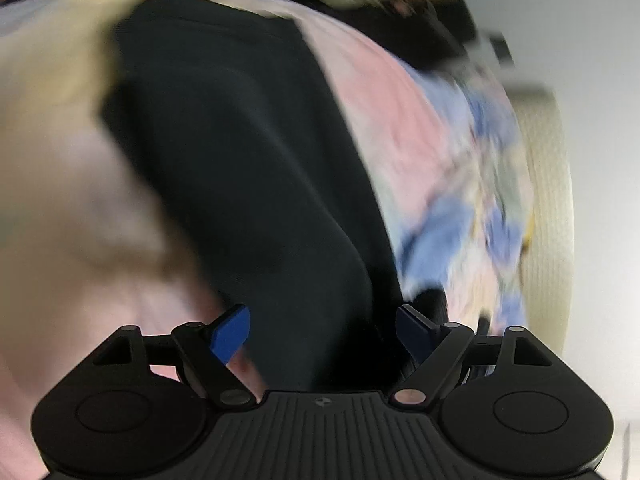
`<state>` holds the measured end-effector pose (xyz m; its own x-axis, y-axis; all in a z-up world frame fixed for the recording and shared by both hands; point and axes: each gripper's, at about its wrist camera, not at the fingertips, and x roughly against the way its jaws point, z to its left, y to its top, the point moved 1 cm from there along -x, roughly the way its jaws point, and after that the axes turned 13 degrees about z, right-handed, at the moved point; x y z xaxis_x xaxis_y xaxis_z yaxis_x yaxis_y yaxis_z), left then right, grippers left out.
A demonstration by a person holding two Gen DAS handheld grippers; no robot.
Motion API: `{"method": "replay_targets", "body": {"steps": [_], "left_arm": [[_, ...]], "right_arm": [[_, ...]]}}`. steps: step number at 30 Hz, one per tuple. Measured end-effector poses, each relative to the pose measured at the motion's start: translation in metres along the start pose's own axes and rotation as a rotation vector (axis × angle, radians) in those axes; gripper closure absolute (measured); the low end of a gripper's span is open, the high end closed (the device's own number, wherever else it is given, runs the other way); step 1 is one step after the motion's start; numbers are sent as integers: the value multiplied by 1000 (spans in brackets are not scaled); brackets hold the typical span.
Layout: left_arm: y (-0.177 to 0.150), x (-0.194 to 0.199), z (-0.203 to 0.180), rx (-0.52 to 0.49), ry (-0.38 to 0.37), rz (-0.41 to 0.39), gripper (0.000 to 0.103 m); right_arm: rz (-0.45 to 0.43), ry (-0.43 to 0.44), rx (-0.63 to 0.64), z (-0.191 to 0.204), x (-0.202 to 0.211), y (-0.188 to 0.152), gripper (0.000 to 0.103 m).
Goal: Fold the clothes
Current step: 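Press the folded bundle flat and open both grippers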
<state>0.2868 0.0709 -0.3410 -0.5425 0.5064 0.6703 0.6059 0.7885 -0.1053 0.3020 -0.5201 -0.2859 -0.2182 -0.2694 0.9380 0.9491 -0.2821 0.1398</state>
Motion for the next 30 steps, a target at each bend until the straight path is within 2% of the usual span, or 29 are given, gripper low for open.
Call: {"method": "replay_targets", "body": {"steps": [5,8,9,10,13,18,22,24,26,28,30], "left_arm": [[24,6,51,156,-71,-104,21],[42,6,67,190,-78,-175,26],[47,8,69,192,-49,-211,29],[51,10,72,201,-52,-238,29],[67,7,85,261,-106,-257,31],[86,4,77,188,-138,-260,36],[102,-9,63,125,-82,-242,36],[110,-16,57,117,-81,-234,36],[112,-19,51,109,-74,-235,45],[111,-20,37,77,-41,-239,70],[111,-17,22,19,-11,-249,83]], "right_arm": [[-10,-24,-31,7,14,-14,7],[-12,-45,-17,13,21,-23,7],[-9,-54,-11,15,22,-25,7],[-6,-64,-5,16,22,-27,7],[-3,-86,-2,21,22,-33,7],[-17,-86,-1,31,21,-39,7],[-12,-80,7,39,17,-41,7],[-9,-86,23,43,16,-43,7],[-13,-88,35,47,17,-45,7],[-22,-88,38,48,19,-46,7],[-32,-80,21,45,21,-48,7]]}}
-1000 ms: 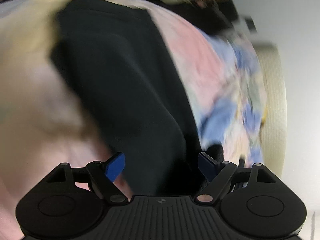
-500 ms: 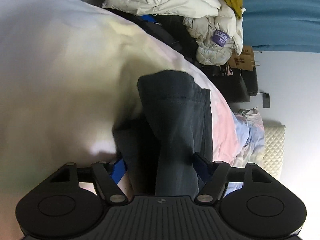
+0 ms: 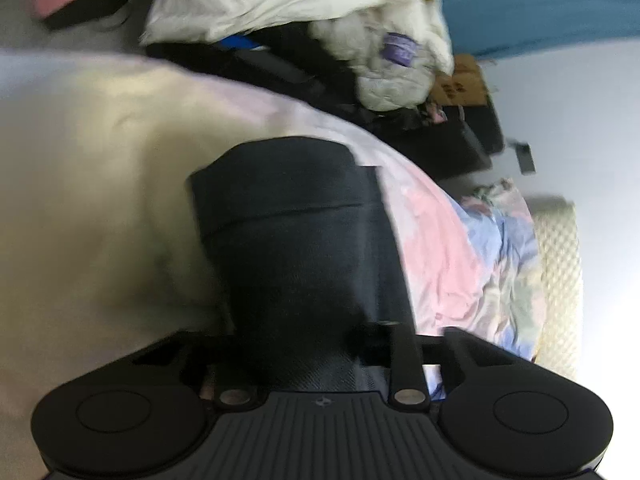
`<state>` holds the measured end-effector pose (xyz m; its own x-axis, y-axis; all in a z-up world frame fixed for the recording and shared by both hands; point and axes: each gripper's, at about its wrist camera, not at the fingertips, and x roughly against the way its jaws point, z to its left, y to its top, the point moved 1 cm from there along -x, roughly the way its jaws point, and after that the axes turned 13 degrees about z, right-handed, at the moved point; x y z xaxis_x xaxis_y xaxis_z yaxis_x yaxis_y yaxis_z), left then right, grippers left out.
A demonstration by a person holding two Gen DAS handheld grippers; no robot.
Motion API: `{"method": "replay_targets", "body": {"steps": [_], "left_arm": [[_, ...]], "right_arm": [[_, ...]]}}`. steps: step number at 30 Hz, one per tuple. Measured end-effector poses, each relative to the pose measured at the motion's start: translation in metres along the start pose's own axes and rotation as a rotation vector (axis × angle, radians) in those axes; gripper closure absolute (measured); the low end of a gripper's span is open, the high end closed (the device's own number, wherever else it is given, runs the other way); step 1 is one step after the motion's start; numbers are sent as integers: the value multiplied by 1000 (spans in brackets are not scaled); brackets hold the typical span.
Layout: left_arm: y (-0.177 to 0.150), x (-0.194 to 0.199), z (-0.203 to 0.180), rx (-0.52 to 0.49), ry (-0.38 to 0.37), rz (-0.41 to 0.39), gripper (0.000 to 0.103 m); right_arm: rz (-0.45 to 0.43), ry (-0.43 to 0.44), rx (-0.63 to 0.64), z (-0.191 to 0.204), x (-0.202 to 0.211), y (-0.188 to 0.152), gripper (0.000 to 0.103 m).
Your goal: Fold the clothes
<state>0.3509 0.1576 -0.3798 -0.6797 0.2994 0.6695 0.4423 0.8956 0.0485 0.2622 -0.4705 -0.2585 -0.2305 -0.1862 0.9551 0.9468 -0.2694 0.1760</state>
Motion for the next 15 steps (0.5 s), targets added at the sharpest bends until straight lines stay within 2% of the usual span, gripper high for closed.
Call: {"method": "replay_targets", "body": {"steps": [1,3,10,15], "left_arm": [[0,1,-8,-31,11,-5,86],[-4,11,-38,-163,16,-23,90],[-38,38,-168,-631,-56,-67,91],[-104,34,-252,-935,-99,-59,91]], "right_arm": [[-6,7,-16,-2,1,-1,7],[-14,24,-46,-9,2,-3,7],[-37,33,-98,-30,10,-10,7],[-84,59,-181,-54,19,-13,7]]}}
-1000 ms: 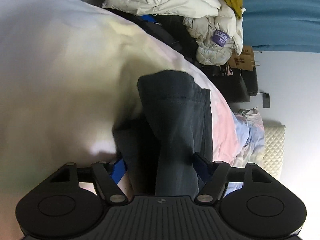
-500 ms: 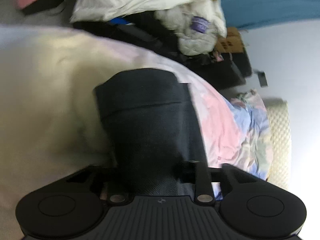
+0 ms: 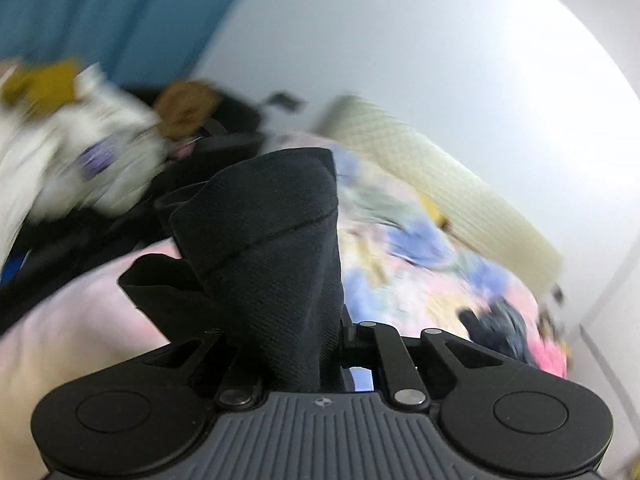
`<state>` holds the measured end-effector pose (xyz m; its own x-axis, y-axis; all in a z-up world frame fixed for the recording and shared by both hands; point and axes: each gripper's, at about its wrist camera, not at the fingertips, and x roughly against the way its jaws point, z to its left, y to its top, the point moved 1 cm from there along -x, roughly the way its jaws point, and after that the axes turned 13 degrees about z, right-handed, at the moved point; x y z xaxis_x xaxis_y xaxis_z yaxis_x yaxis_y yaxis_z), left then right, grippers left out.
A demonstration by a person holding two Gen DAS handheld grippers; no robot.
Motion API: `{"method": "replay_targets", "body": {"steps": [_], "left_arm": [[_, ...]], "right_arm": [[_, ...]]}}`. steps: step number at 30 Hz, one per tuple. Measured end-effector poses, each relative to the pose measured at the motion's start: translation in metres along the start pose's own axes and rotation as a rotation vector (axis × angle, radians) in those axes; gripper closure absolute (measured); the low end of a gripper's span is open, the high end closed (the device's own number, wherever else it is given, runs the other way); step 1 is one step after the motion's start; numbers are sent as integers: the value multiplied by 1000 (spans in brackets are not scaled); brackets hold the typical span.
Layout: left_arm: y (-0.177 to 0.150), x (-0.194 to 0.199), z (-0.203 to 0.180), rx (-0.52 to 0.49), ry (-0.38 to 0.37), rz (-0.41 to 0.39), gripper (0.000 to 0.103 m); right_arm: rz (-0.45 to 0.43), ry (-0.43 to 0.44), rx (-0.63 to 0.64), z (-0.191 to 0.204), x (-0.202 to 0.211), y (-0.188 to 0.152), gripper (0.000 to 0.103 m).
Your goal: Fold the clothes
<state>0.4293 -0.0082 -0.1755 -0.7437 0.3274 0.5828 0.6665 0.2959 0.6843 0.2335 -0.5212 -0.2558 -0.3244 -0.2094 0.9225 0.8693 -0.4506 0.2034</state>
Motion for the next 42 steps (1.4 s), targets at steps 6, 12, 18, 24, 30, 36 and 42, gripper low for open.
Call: {"method": "replay_targets", "body": {"steps": [6,12,18,24,30,36,42], "left_arm": [[-13,-26,-105,-266,-53,40,91],[-58,-65,-182,-423,-95,100,91],[-139,-122,-227,-586,-93,230,90],[-230,-155,-216,-699,-29,412,87],[-226,-140,-206,-683,-78,423,67],[-219,-77,-216,-693,-127,449,51],[-225,-45,-204,-713,-157,472,38]], "right_arm": [[-34,14,-92,-33,0,-4,7],[-41,5,-171,-65,-4,-16,7],[-46,-14,-218,-89,-3,-22,7],[-38,-30,-232,-105,-1,-27,7],[-35,0,-230,-103,-7,-21,7],[-55,82,-169,-78,-12,-5,7],[-82,266,-115,-44,-16,10,7]]}}
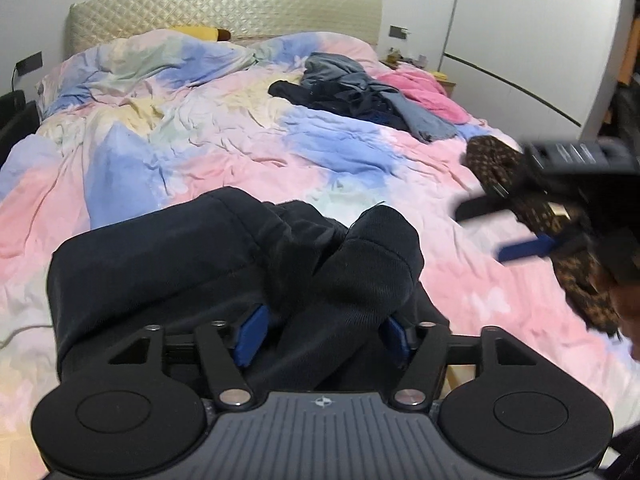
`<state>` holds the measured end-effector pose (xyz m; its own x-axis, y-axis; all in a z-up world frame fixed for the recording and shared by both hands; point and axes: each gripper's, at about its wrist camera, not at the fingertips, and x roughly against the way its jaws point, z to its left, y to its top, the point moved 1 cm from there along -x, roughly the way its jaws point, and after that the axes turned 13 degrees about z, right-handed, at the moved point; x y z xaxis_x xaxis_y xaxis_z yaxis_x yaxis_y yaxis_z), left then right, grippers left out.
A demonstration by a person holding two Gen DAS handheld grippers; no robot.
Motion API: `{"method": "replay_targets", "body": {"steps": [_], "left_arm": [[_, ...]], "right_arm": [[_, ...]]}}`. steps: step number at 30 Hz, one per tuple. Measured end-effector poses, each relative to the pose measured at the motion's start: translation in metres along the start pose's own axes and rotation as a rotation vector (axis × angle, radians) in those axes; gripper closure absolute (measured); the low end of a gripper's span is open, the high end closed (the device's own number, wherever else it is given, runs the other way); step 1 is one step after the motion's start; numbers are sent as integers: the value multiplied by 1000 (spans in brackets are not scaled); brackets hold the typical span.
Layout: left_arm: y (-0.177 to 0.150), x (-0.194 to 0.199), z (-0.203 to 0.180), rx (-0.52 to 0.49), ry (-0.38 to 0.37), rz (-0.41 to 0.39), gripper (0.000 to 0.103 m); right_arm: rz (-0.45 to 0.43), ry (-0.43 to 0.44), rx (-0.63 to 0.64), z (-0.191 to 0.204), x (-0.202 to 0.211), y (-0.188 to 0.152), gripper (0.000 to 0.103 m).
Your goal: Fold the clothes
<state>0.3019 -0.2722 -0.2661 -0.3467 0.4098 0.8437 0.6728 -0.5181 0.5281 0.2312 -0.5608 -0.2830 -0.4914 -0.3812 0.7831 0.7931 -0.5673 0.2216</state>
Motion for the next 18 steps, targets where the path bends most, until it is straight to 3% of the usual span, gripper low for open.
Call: {"method": "replay_targets", "body": {"steps": [3,6,8,14,18], "left_arm": [[-11,7,1,-21,11,13,37],[-17,15,5,-11,22,25,37],[-19,20,9,1,30,35,37],[-14,29,12,-17,55,32,37],[-11,20,5,-64,18,68,37]], "right_arm": [[26,82,28,14,-12,1,15],[64,117,56,23,-29,-2,39],[103,91,61,23,-42,-6,52],[276,-71,134,17,-80,-23,58],[212,-25,88,7,-65,-18,57]]}}
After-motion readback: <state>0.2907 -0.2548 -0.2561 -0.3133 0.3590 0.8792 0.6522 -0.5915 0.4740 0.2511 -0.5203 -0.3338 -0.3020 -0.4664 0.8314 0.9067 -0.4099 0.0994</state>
